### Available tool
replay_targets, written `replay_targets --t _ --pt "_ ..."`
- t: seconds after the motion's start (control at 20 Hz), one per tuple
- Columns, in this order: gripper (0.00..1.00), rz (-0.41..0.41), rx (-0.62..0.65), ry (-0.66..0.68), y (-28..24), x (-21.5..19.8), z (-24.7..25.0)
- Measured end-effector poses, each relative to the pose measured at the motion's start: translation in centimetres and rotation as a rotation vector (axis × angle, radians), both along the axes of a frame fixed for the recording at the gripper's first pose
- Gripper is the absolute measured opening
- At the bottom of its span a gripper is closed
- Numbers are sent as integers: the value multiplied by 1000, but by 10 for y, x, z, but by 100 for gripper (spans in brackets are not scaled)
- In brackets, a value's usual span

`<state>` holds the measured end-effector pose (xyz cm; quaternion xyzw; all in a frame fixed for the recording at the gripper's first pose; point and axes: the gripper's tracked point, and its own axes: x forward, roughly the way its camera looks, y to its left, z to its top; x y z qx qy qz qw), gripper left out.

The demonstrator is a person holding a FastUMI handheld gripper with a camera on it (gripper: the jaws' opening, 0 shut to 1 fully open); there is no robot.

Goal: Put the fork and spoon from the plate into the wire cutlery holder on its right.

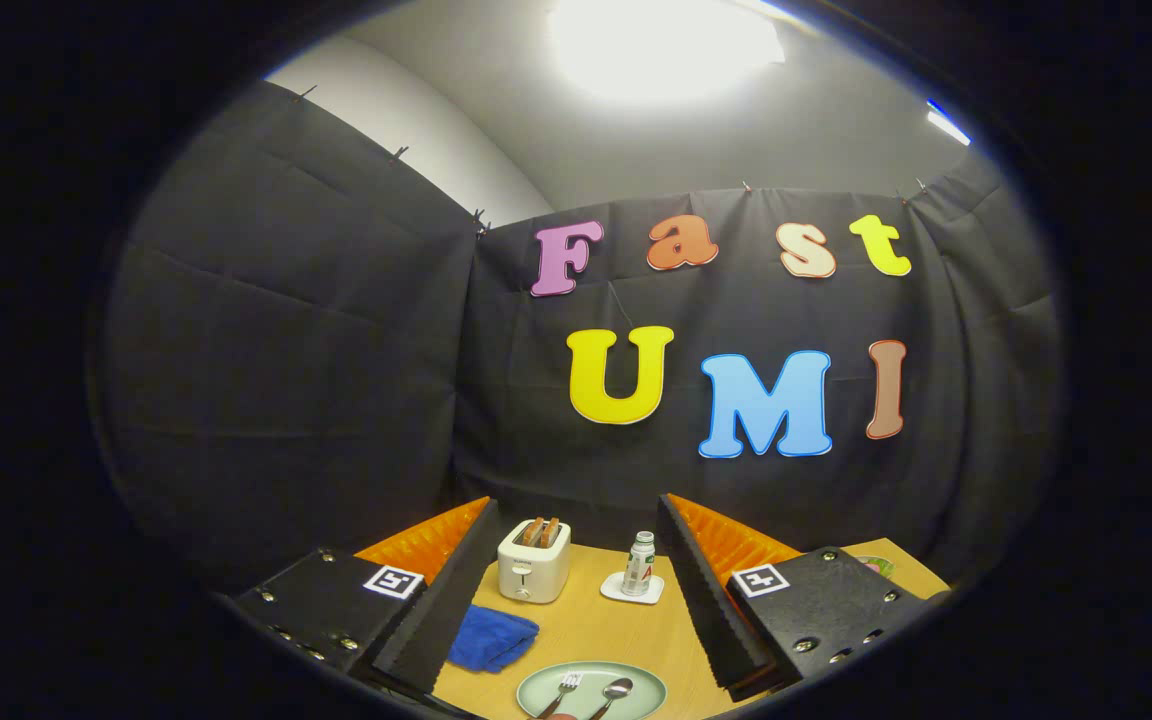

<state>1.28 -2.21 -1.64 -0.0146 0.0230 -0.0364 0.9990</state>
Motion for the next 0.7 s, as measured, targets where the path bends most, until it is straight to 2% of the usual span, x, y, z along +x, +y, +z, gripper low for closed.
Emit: replay_targets --t 0.4,0.7 --pt "97 -48 10 69 -17 16 -35" --pt "97 -62 77 324 -16 22 -127"
